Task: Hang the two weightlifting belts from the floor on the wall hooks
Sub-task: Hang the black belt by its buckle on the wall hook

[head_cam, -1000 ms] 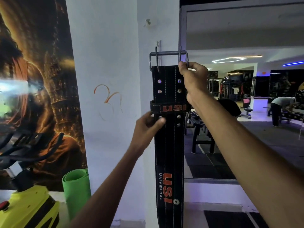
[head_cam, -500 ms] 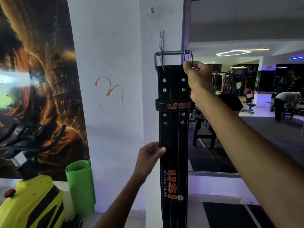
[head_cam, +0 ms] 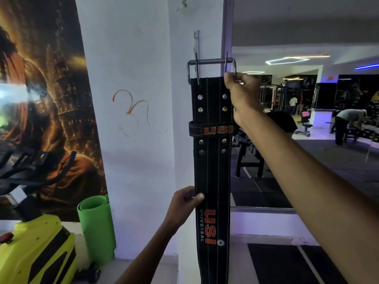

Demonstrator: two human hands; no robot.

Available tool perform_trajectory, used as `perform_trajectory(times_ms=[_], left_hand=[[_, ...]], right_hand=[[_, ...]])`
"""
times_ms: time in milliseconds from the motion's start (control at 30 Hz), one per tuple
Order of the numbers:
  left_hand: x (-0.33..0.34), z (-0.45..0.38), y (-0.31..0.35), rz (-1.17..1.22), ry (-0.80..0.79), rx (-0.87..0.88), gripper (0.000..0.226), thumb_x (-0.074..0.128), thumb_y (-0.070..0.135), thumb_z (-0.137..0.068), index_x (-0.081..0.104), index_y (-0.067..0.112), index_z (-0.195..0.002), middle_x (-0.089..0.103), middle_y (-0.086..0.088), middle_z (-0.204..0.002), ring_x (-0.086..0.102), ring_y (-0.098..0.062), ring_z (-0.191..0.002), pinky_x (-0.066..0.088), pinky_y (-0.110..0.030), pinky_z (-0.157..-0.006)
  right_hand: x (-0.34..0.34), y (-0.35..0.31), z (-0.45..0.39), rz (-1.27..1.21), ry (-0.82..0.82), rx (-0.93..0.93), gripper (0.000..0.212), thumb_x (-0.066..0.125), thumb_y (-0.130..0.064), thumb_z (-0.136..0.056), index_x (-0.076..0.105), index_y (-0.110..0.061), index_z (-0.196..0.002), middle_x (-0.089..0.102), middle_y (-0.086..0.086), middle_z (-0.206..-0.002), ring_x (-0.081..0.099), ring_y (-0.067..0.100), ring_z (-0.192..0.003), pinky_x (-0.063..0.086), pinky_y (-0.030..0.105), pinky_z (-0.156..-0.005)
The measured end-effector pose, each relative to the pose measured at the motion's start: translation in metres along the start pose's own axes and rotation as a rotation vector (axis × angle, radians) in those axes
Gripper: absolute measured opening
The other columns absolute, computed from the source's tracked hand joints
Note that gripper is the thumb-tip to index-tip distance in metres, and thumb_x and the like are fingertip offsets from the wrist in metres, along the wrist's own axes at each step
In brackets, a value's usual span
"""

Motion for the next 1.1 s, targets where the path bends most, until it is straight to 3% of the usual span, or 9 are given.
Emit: perform_trajectory(times_ms=[100, 200, 333, 500, 633, 800, 933, 1033, 1100], left_hand=[[-0.007, -0.016, 0.045, 0.065, 0.017, 0.081, 0.040, 0.047, 0.052, -0.098, 0.068, 0.018, -0.098, 0.071, 0.003, -0.093, 0.068, -0.012, -0.086, 0.055, -0.029, -0.082], [-0.019, -0.036, 0.100, 0.186, 0.111, 0.173, 0.046, 0.033, 0.051, -0.100, 0.060, 0.023, -0.125, 0.072, 0.000, -0.114, 0.071, -0.013, -0.100, 0.055, -0.025, -0.081], [-0.031, -0.064, 0.165, 0.212, 0.235, 0.333, 0.035, 0.044, 0.036, -0.105, 0.044, 0.027, -0.139, 0.067, -0.001, -0.115, 0.069, -0.011, -0.095, 0.058, -0.026, -0.081], [-0.029, -0.091, 0.210, 0.063, 0.341, 0.478, 0.041, 0.059, 0.017, -0.098, 0.039, 0.025, -0.134, 0.069, -0.007, -0.111, 0.071, -0.013, -0.090, 0.059, -0.036, -0.086], [-0.017, -0.104, 0.209, 0.023, 0.375, 0.479, 0.042, 0.060, 0.013, -0.096, 0.038, 0.024, -0.131, 0.071, -0.001, -0.103, 0.071, -0.019, -0.083, 0.058, -0.035, -0.084], [-0.012, -0.129, 0.204, -0.087, 0.414, 0.506, 0.038, 0.057, 0.005, -0.094, 0.059, 0.019, -0.129, 0.072, -0.008, -0.108, 0.069, -0.025, -0.103, 0.059, -0.041, -0.089], [-0.018, -0.152, 0.190, -0.135, 0.418, 0.472, 0.030, 0.052, -0.003, -0.094, 0.069, 0.017, -0.109, 0.068, -0.003, -0.104, 0.063, -0.015, -0.098, 0.060, -0.042, -0.089], [-0.023, -0.171, 0.173, -0.131, 0.401, 0.499, 0.024, 0.052, -0.007, -0.091, 0.062, 0.013, -0.099, 0.067, 0.002, -0.106, 0.061, -0.013, -0.100, 0.058, -0.040, -0.081], [-0.029, -0.188, 0.161, -0.142, 0.402, 0.512, 0.022, 0.054, -0.007, -0.091, 0.060, 0.012, -0.098, 0.068, 0.000, -0.109, 0.062, -0.013, -0.097, 0.059, -0.037, -0.076]], right_hand=[[-0.003, 0.007, 0.004, -0.014, -0.002, 0.013, 0.023, 0.065, -0.017, -0.093, 0.066, 0.001, -0.108, 0.061, -0.007, -0.078, 0.052, -0.004, -0.062, 0.040, 0.000, -0.042], [-0.005, 0.012, 0.009, -0.038, -0.017, 0.012, 0.025, 0.065, -0.014, -0.093, 0.066, 0.004, -0.110, 0.060, -0.003, -0.078, 0.050, -0.001, -0.059, 0.040, 0.002, -0.040], [-0.007, 0.017, 0.012, -0.063, -0.037, 0.009, 0.025, 0.065, -0.012, -0.093, 0.065, 0.006, -0.109, 0.058, -0.003, -0.072, 0.050, -0.003, -0.049, 0.039, 0.003, -0.039], [-0.013, 0.025, 0.007, -0.049, -0.044, -0.011, 0.023, 0.065, -0.016, -0.093, 0.064, 0.002, -0.107, 0.060, -0.003, -0.070, 0.050, -0.005, -0.046, 0.040, 0.007, -0.037], [-0.024, 0.034, -0.002, 0.019, -0.027, -0.081, 0.034, 0.064, -0.021, -0.094, 0.048, -0.010, -0.121, 0.058, -0.004, -0.075, 0.052, 0.000, -0.054, 0.046, 0.018, -0.041], [-0.032, 0.047, -0.022, 0.228, -0.144, -0.268, 0.030, 0.059, -0.017, -0.097, 0.047, -0.014, -0.124, 0.045, -0.006, -0.067, 0.045, -0.005, -0.041, 0.036, 0.010, -0.040], [-0.024, 0.060, -0.044, 0.274, -0.298, -0.274, 0.024, 0.057, -0.014, -0.098, 0.060, -0.016, -0.121, 0.060, -0.002, -0.091, 0.058, -0.002, -0.069, 0.056, 0.016, -0.064], [-0.016, 0.082, -0.056, 0.298, -0.326, -0.331, 0.011, 0.059, -0.010, -0.096, 0.061, -0.011, -0.107, 0.068, 0.009, -0.096, 0.064, 0.024, -0.085, 0.055, 0.031, -0.077], [-0.009, 0.102, -0.067, 0.276, -0.316, -0.337, 0.008, 0.059, -0.008, -0.095, 0.060, -0.009, -0.103, 0.067, 0.013, -0.098, 0.061, 0.024, -0.092, 0.054, 0.033, -0.079]])
Point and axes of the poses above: each hand's wrist, its own z-axis away from the middle knuckle, its own x-axis out of the palm, y = z × x, the point moved 2 cm from there along -z, towards the middle knuckle
